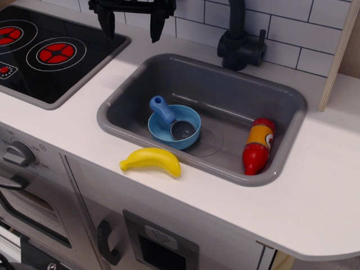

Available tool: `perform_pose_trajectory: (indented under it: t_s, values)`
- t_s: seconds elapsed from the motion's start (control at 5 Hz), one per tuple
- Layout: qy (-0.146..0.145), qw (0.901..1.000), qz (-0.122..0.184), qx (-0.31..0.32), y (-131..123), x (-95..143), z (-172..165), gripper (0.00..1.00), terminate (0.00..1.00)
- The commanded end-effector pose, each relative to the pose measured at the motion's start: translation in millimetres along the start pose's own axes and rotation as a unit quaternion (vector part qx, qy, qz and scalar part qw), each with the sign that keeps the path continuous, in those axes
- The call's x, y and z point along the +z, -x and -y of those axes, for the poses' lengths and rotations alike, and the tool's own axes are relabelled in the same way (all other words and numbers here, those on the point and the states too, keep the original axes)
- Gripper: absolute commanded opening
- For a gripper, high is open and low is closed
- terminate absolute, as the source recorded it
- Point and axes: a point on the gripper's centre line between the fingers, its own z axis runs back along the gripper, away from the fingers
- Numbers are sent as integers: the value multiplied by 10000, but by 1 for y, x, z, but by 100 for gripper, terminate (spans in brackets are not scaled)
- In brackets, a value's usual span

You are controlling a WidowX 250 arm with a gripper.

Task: Take spoon out of bowl sink

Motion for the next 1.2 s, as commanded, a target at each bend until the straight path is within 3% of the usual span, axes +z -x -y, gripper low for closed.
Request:
perform_pose_trajectory:
  t_s: [0.0, 0.2, 0.6, 0.8, 1.0]
  values:
    - [0, 10000, 0, 0, 0, 0, 0, 100, 0]
    - [102, 9997, -97, -174, 12, -3, 12, 100, 0]
    - [157, 9943, -104, 1054, 26, -7, 42, 100, 0]
    - [-190, 9864, 5, 1632, 34, -20, 54, 100, 0]
    - [-290, 9862, 8, 1630, 38, -40, 57, 100, 0]
